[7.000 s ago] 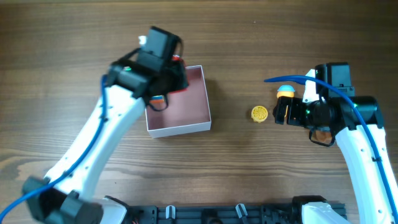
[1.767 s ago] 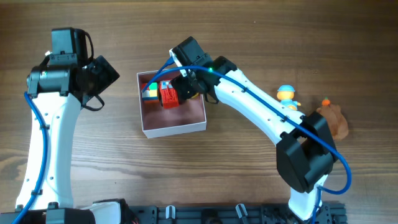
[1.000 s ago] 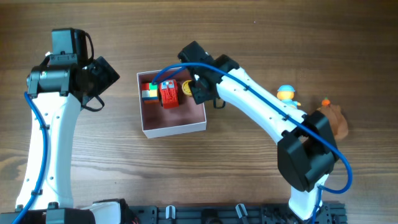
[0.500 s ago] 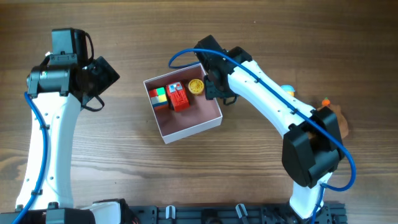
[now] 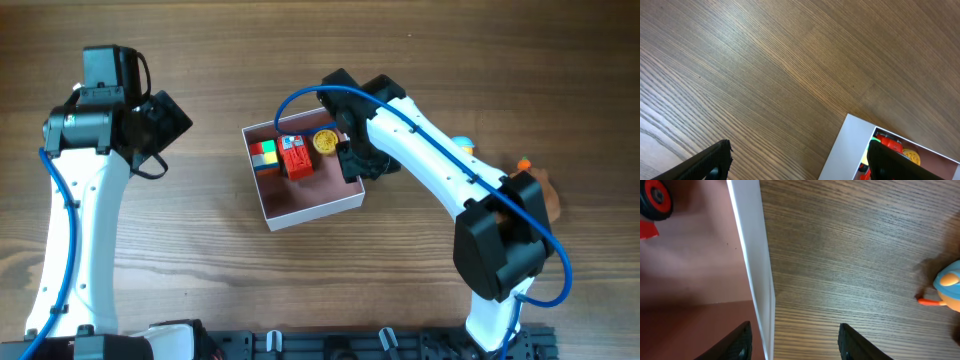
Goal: Pack container
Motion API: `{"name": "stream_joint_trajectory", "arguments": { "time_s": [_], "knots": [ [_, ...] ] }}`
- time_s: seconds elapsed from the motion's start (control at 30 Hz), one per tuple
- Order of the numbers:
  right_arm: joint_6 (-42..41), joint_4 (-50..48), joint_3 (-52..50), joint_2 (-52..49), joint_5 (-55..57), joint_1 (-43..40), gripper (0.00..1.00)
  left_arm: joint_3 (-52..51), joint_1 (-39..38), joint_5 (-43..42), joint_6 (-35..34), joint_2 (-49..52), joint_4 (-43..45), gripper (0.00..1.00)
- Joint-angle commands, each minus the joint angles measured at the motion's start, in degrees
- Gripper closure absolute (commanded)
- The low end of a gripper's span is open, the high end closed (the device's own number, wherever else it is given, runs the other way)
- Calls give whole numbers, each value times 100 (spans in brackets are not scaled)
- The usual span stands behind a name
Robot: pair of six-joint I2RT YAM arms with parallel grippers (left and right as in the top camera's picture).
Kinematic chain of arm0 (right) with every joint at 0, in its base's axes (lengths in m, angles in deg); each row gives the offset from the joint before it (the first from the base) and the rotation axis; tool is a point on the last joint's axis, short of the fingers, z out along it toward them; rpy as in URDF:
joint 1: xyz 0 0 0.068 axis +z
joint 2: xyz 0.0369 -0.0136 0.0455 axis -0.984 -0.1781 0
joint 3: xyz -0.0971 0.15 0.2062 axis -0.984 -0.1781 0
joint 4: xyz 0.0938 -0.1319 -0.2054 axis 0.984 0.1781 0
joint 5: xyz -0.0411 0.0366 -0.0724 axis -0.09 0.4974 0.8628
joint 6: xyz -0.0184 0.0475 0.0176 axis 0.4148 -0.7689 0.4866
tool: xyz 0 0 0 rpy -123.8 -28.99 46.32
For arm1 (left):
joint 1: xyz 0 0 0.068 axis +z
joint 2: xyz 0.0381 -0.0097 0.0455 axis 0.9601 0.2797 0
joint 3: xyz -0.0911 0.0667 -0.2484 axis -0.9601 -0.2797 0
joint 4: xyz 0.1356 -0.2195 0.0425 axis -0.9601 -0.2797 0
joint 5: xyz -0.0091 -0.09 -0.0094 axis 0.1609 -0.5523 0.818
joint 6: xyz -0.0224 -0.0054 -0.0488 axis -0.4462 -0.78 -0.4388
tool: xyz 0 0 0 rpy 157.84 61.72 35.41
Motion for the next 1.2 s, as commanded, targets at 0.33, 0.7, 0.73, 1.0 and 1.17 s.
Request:
{"name": "stream_joint_trajectory", "arguments": {
  "time_s": [0.33, 0.7, 0.73, 1.0, 1.17],
  "knots": [
    [380, 811, -50, -79, -286, 9, 45, -31, 37, -63, 116, 33, 17, 12],
    [977, 1088, -52, -79, -566, 9, 42, -31, 37, -63, 116, 33, 20, 12],
    [977, 1084, -52, -79, -566, 9, 42, -31, 37, -63, 116, 33, 31, 12],
    [975, -1071, -52, -79, -149, 9, 37, -31, 37, -66, 116, 33, 33, 12],
    [953, -1808, -52, -79, 435, -9, 37, -31, 37, -66, 116, 33, 35, 12]
  ]
}}
